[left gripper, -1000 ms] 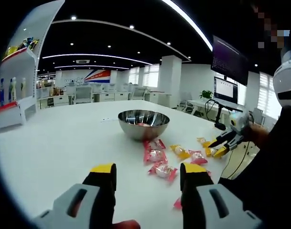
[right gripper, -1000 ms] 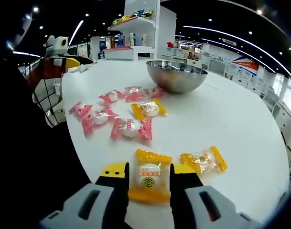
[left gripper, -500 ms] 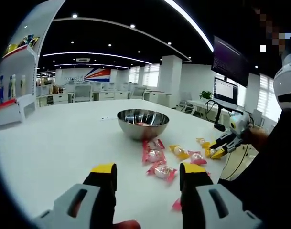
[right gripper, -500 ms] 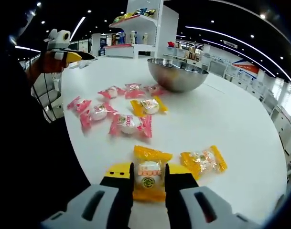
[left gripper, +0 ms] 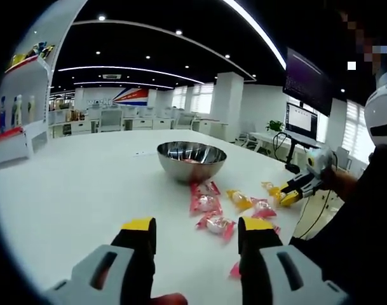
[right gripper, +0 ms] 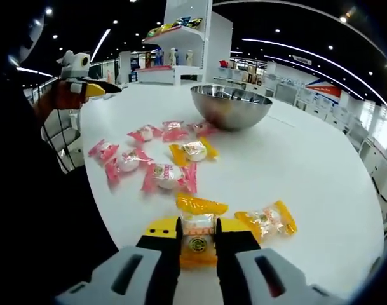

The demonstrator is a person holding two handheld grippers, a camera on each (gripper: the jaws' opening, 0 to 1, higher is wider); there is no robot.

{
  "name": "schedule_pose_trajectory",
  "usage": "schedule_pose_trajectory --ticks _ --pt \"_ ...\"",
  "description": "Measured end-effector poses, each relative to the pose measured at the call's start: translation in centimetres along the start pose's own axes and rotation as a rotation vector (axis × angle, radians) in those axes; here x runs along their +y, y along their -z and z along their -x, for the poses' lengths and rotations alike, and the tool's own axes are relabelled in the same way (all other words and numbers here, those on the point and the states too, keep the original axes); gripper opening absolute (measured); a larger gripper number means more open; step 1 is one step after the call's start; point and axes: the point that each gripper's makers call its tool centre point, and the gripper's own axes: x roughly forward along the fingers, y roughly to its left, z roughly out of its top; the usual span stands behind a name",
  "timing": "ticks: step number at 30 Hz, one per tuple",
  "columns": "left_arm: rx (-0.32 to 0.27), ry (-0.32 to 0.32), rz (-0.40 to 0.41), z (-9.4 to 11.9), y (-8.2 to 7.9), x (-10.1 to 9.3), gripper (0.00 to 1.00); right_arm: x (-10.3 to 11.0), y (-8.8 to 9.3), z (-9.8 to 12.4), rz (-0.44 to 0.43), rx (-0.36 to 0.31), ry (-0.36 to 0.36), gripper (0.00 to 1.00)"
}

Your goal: Pick up the marshmallows scattered on the table and place them into the bowl on the table

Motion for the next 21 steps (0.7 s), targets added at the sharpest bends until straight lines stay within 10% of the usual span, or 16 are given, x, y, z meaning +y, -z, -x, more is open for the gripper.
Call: schedule_pose_trajectory --ticks 21 --pt "0.006 0.02 0.012 -0.6 0.5 -0.7 0.52 -3.9 -7.7 -1.4 0.076 -0.13 -0.007 0.22"
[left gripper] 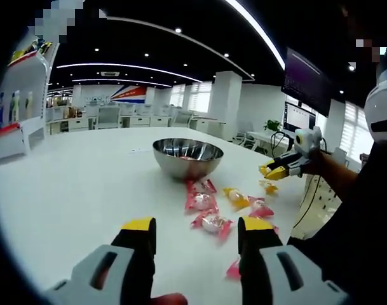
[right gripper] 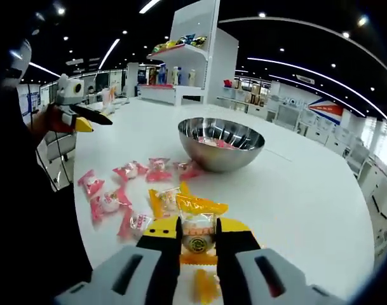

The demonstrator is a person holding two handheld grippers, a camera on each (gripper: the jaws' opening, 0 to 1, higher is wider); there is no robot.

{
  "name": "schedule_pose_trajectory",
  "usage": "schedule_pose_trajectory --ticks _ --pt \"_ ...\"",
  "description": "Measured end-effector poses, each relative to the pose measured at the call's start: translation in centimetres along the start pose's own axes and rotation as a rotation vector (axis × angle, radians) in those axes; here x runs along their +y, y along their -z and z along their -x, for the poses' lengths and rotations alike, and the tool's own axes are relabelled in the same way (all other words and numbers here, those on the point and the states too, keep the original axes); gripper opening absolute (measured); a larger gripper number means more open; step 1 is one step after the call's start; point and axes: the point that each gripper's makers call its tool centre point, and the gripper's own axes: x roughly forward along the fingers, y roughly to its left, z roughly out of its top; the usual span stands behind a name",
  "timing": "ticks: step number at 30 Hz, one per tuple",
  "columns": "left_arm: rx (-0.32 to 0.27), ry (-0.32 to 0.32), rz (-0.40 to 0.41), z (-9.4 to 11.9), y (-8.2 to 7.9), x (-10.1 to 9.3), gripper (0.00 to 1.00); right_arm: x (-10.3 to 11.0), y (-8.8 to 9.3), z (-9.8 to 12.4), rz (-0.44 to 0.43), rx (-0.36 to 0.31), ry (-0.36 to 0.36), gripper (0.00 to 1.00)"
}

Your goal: Pick up the marshmallows scattered on the table and place them into the bowl on the table

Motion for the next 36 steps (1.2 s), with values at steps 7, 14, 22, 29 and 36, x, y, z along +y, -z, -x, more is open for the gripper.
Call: schedule_pose_trajectory --ticks 7,14,22,29,36 --pt "-0.003 -0.005 -0.002 0.0 -0.2 0.2 0.52 -2.6 -3.1 -2.0 0.028 -0.031 -0.014 0.22" --pt "-0.006 -0.005 -0.005 0.1 -0.5 0.0 0.52 -3.4 -5.5 -3.6 0.059 -0.051 -0.033 0.22" --pt "-0.006 -0.005 -0.007 0.1 -0.6 -0.4 0.52 -4.2 -8.3 -5.2 0.09 -0.073 -0.051 0.21" --pt "0.006 0.005 -0.01 -0.1 -0.2 -0.8 0.52 -4.9 -10.0 -6.7 0.107 -0.07 -0.065 0.21" --pt "0.005 0.01 -0.009 -0.1 -0.1 -1.1 0.52 -5.7 -11.6 -8.7 0.127 -0.054 -0.081 0.21"
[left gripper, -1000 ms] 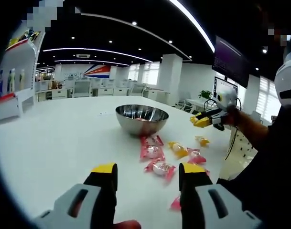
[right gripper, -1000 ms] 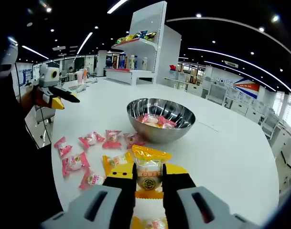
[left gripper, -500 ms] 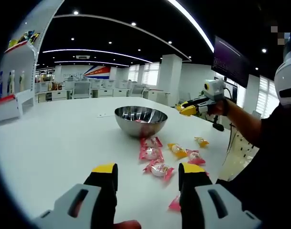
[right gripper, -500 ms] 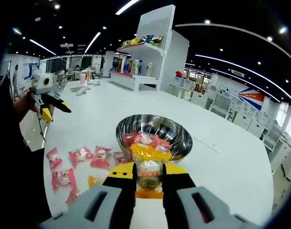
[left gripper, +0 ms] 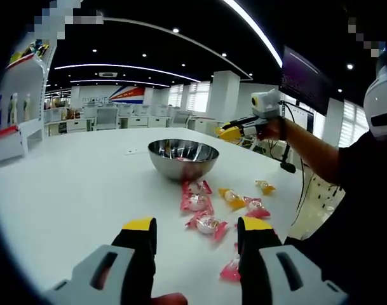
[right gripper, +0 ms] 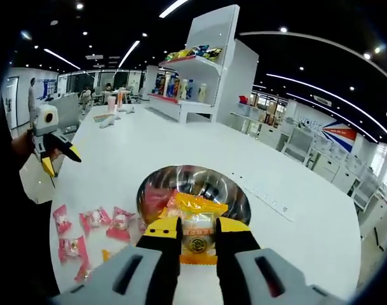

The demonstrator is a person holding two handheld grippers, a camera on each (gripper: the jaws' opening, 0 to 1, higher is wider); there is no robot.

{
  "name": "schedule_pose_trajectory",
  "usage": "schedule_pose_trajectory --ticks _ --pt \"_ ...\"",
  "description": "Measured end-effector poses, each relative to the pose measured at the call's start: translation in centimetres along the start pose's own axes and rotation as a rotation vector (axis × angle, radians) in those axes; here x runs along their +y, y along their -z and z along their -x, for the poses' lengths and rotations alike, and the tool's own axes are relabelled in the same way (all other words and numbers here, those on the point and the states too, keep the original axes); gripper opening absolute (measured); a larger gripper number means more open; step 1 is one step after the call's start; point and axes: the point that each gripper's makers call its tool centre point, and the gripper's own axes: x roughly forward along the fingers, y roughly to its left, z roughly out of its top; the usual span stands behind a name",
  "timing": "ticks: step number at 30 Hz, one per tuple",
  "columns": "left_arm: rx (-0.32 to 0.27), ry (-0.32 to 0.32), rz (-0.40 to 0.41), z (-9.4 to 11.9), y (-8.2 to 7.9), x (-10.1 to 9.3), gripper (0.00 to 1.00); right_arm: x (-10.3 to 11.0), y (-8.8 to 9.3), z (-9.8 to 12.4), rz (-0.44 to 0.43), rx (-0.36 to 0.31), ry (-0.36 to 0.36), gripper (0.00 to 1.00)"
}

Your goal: Pick up the marshmallows scattered on the table and place them into the bowl on the table

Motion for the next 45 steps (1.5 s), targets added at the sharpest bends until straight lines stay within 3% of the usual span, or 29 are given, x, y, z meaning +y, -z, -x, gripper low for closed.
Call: schedule_pose_trajectory --ticks 16,26,36,38,41,45 --pt "0.006 0.016 0.002 -0.3 0.1 0.2 0.52 -0.7 -0.3 -4.9 0.031 0.069 -0.035 0.21" --pt "0.011 0.017 0.001 -0.5 0.2 0.1 0.52 -0.7 0.6 -5.5 0.041 0.113 -0.046 0.22" --pt "0.009 0.018 -0.012 -0.6 -0.1 -0.1 0.52 -0.4 0.1 -5.9 0.049 0.116 -0.048 0.22" --pt "0.009 0.017 -0.011 -0.5 -0.1 -0.1 0.52 -0.2 0.0 -5.9 0.048 0.11 -0.052 0.25" --pt "0.009 0.014 -0.011 -0.3 -0.1 -0.1 0.52 0.2 -0.2 -5.9 0.035 0.099 -0.067 0.38" --pt "0.005 0.012 -0.012 -0.1 -0.2 -0.1 0.52 0.6 -0.4 -5.7 0.039 0.089 -0.068 0.4"
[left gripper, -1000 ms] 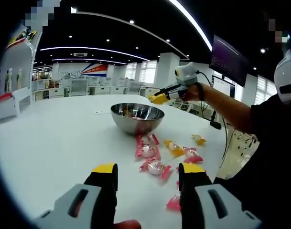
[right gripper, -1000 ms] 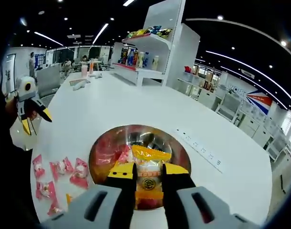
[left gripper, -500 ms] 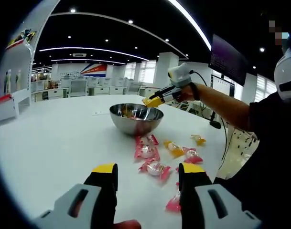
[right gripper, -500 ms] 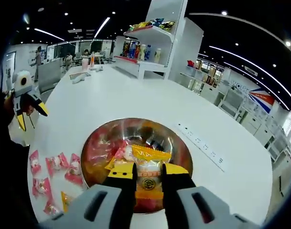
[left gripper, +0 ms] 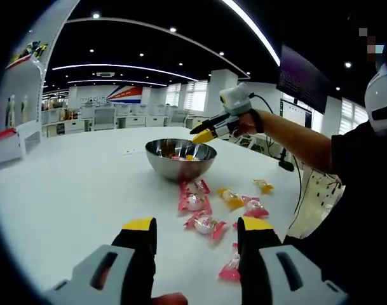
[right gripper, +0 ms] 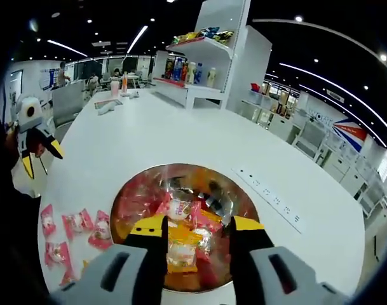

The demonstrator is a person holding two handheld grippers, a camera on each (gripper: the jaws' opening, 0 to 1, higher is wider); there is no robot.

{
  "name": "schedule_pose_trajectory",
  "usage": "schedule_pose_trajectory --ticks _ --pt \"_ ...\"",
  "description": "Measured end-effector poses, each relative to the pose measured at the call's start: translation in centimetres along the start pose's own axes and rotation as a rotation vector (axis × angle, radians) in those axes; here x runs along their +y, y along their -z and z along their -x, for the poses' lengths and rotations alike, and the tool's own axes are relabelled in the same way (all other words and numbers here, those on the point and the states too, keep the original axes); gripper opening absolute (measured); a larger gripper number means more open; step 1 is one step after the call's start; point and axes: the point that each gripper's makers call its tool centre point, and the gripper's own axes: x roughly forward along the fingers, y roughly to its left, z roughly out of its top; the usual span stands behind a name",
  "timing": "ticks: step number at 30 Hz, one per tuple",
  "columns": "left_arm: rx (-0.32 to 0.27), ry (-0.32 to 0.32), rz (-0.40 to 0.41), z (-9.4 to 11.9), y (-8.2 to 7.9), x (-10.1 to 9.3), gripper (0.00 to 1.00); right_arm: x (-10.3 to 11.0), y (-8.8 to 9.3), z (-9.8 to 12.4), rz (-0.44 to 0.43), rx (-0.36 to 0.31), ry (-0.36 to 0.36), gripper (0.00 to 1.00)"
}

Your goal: Pick up the marshmallows scattered on the table and place them into the bowl on the table

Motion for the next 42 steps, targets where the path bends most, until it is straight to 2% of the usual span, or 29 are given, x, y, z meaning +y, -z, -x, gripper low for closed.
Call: schedule_pose_trajectory --ticks 8,21,27,32,34,36,42 --pt "-0.003 0.001 -0.004 0.2 -0.2 -0.1 0.52 0.7 0.1 0.8 0.012 -0.005 0.001 0.39" --pt "-0.001 0.014 -0.012 -0.3 -0.5 -0.5 0.52 0.2 0.0 4.6 -0.018 -0.059 0.031 0.35" --pt "0.004 0.02 -0.013 -0.7 -0.5 -0.7 0.52 0.7 -0.1 6.9 -0.036 -0.103 0.041 0.34" --pt "0.008 0.024 -0.013 -1.0 -0.4 -0.8 0.52 -1.3 -0.3 8.1 -0.042 -0.135 0.061 0.33" --pt "0.011 0.025 -0.011 -1.1 -0.3 -0.9 0.52 -0.9 -0.4 8.8 -0.05 -0.15 0.066 0.32" --pt "0.014 0.027 -0.013 -1.2 -0.3 -1.0 0.52 -1.5 -0.2 9.1 -0.053 -0.159 0.069 0.32" --pt "0.009 0.027 -0.01 -1.2 -0.4 -1.0 0.52 -0.9 1.0 10.2 -0.061 -0.159 0.075 0.31"
